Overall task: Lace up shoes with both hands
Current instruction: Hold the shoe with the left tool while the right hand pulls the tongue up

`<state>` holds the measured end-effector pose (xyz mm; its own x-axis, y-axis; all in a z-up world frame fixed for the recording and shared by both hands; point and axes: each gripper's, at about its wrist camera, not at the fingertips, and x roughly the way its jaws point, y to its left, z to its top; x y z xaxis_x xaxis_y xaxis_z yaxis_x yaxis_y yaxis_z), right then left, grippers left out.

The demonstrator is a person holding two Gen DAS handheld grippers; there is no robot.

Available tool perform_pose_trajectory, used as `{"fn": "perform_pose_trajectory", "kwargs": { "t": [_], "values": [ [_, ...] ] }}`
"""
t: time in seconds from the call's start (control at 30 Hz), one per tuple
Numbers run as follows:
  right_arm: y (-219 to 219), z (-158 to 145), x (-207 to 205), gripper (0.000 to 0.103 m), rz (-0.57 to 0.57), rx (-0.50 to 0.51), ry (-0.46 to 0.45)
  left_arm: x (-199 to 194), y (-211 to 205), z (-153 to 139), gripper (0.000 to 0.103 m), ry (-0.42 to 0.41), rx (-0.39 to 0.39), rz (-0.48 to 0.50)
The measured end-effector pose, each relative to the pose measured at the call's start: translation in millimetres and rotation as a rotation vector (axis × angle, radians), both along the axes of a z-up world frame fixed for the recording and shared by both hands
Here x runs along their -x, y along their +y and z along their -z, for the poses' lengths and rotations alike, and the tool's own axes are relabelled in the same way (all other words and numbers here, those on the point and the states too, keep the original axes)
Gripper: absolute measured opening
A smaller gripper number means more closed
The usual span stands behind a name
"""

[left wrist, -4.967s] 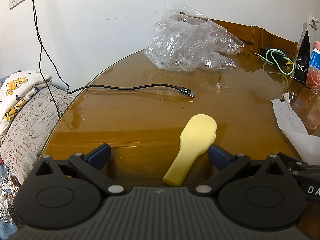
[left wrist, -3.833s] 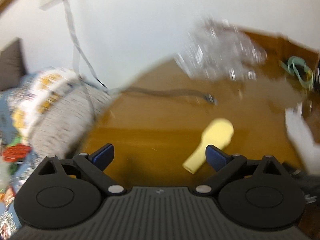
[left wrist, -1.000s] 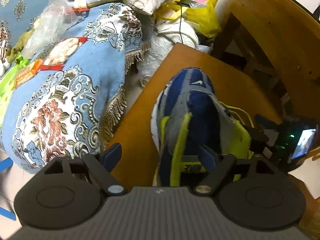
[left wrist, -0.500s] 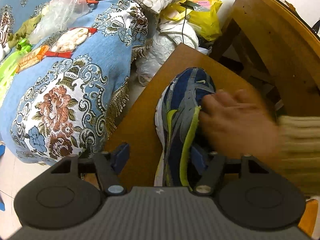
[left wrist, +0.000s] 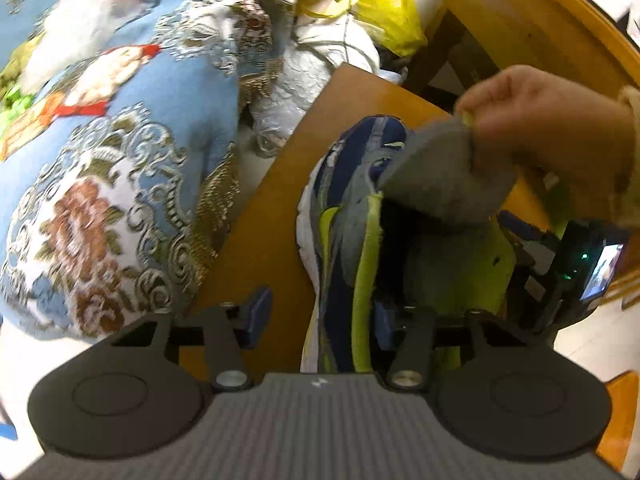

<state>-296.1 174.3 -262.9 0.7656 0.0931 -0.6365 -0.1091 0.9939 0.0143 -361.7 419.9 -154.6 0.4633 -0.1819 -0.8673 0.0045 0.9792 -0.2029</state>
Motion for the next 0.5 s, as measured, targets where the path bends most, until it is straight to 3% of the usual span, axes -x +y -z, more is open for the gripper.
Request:
{"fn": "perform_pose_trajectory", "kwargs": {
  "t": [0.2, 0.5],
  "values": [
    [-0.2, -0.3, 0.1, 0.103, 0.000, 0.000, 0.000, -6.8, -13.1, 11.9, 0.031, 0.019, -0.007, 0.080],
    [-0.3, -0.3, -0.9, 0.103, 0.000, -0.001, 0.000, -0.3, -27.0, 15.8, 0.030, 0.013, -0.078, 0.173]
  ]
}}
